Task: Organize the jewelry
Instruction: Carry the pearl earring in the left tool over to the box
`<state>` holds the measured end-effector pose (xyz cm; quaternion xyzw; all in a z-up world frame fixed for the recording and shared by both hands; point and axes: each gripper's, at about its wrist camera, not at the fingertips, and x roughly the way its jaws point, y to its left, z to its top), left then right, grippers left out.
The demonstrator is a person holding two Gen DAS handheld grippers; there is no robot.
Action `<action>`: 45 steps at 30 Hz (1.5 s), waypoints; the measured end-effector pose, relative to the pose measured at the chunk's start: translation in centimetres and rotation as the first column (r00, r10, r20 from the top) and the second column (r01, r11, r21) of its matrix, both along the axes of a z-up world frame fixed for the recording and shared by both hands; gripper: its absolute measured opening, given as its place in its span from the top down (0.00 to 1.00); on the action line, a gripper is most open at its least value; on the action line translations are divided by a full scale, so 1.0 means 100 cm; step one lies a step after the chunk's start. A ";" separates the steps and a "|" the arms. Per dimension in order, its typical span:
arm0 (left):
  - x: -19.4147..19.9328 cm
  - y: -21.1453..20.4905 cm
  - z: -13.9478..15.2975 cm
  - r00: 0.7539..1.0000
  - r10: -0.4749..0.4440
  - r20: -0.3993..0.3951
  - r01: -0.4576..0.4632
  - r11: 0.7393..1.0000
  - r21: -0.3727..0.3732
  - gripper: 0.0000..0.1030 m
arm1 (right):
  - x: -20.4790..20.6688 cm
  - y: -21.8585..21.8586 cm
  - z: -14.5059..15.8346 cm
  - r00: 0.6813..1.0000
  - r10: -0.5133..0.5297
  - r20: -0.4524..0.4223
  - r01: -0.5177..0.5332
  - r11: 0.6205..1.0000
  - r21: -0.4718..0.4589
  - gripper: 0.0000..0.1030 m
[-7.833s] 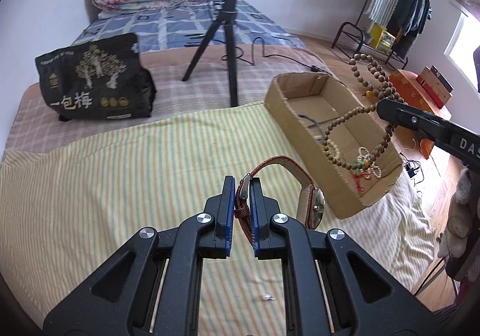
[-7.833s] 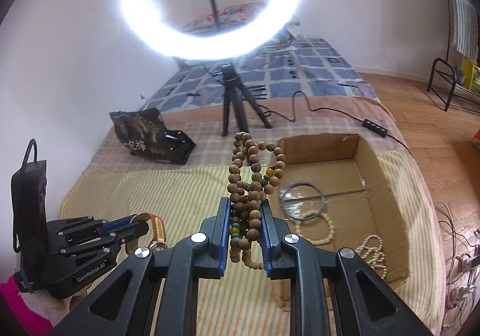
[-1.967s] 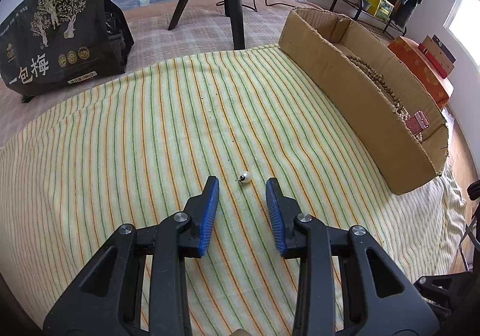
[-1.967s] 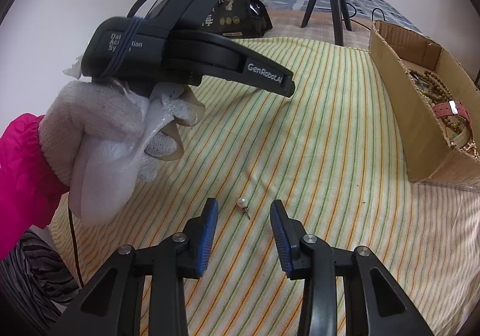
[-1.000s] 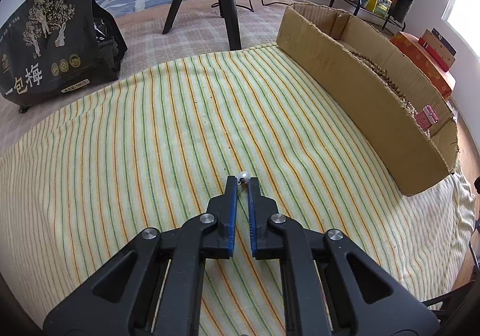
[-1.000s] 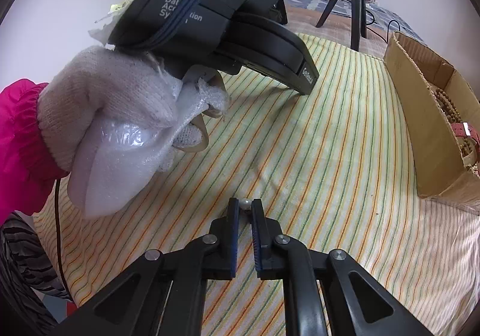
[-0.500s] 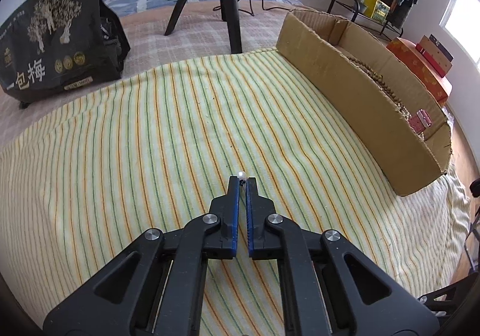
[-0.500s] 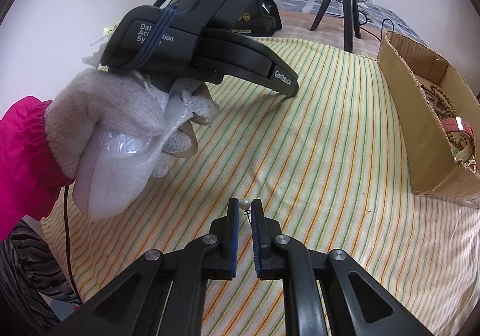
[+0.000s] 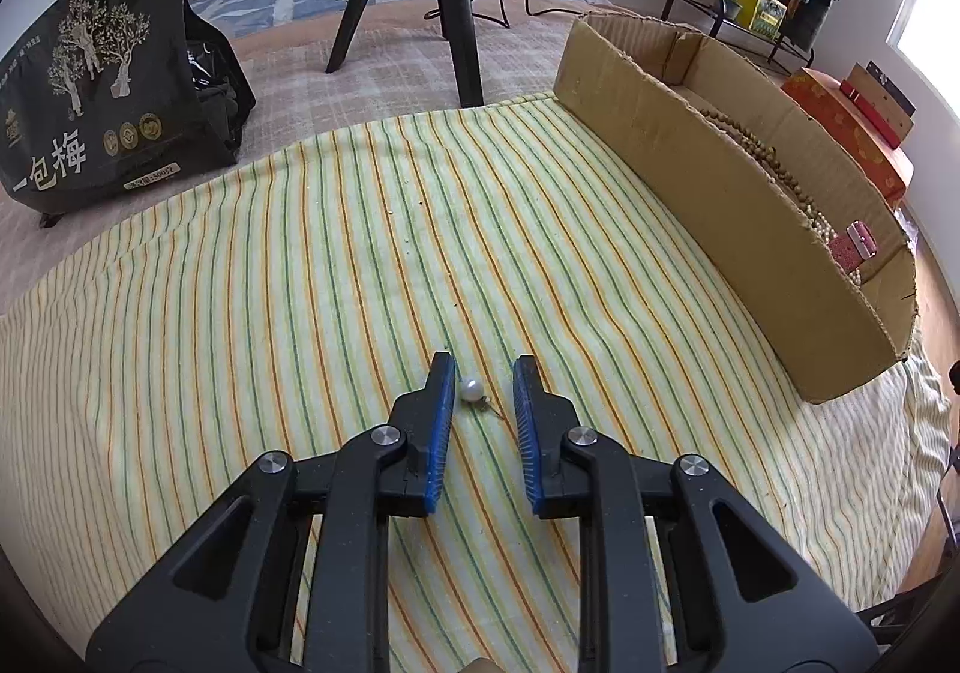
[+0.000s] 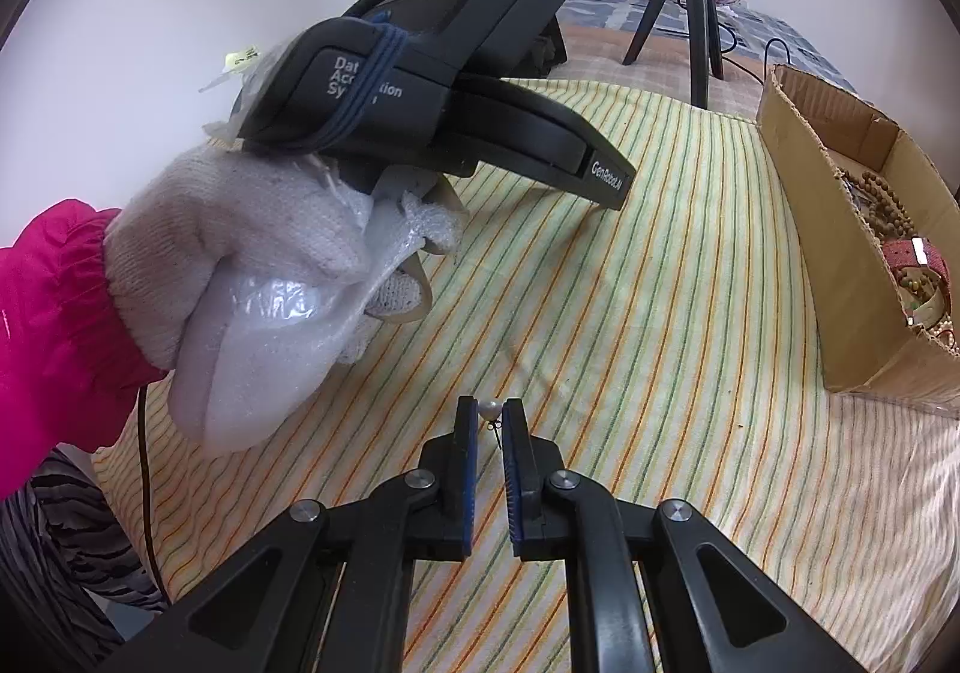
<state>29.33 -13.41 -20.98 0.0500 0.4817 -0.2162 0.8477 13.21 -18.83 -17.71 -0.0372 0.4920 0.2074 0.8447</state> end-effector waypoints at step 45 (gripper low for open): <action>-0.023 -0.050 0.119 0.964 -0.018 0.267 0.056 0.989 -0.136 0.91 | 0.041 -0.127 0.079 0.928 -0.319 0.193 0.318 0.947 0.039 0.95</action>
